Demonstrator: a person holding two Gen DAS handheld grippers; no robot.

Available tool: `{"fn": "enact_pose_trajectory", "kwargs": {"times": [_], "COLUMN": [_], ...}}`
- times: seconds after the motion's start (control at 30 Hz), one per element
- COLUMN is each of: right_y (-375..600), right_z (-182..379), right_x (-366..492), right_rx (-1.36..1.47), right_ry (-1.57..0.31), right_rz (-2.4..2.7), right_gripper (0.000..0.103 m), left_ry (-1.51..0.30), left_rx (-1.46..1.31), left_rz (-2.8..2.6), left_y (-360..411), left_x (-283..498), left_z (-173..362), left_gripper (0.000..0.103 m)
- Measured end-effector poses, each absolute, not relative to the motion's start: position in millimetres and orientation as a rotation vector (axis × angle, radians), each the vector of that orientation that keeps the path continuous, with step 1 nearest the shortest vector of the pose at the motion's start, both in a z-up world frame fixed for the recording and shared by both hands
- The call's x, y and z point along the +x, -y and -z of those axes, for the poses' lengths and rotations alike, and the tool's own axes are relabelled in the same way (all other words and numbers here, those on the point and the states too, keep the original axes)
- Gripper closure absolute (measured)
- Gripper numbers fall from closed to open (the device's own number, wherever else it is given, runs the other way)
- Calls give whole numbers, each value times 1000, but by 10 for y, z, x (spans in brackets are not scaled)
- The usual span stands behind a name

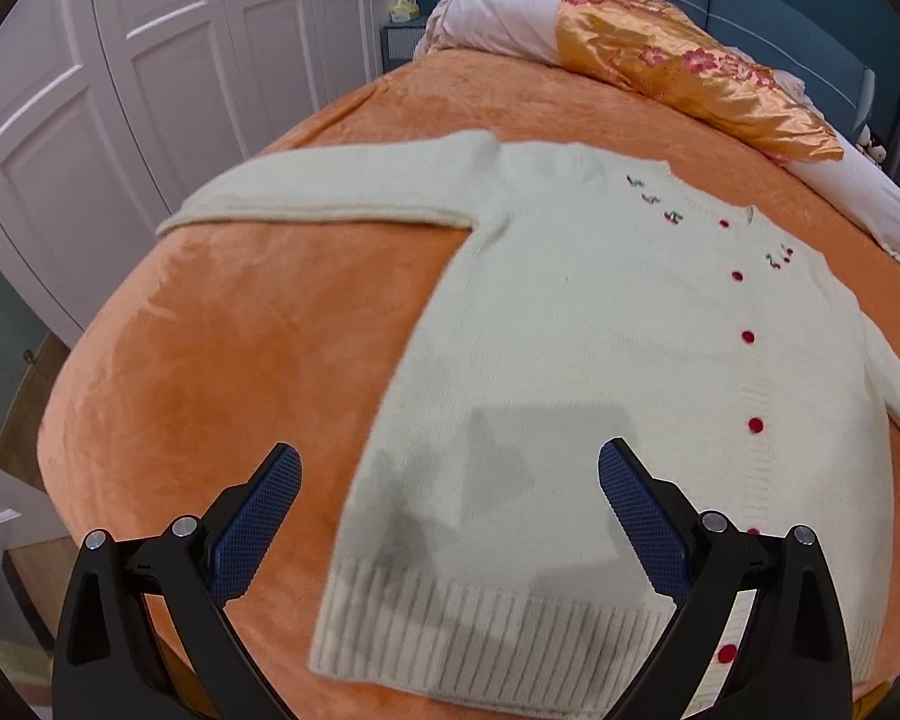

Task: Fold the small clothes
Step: 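Carry the sleeve cuff with the right tool across the cardigan body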

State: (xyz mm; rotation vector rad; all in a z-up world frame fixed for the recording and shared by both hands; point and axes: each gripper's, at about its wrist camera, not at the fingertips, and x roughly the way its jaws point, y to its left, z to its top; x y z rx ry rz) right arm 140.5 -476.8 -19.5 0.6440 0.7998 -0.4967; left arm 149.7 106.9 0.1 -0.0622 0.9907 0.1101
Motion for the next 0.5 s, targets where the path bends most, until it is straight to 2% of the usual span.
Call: {"fn": "enact_pose_trajectory", "kwargs": {"times": [0.1,0.27,0.33,0.37,0.4,0.5], "right_y": [5597,6256,6342,6333,6303,6073], "right_z": [391,653,737,781,774,386], "right_x": [805,639,702,800,887,998], "right_rx": [809,940,1008,1019,1028,902], "right_ry": [-768,-759,-735,-732,-725,-638], "right_rz": [672,711,697,700,687,628], "right_gripper": [50,51,59,74,96,96], "left_ry": [-1006,-1023,-1011,-1004,-1000,-990], "left_rx": [-59,-26,0,14,22,37], "left_rz": [-100,-52,-34,-26,-22,-22], "left_y": [-944,-563,-457,-414,-402,-388], "left_x": [1496,1526,1535,1544,1552,1583], "left_z": [80,107,68,48,38,15], "left_gripper": [6,6,6,6,6,6]}}
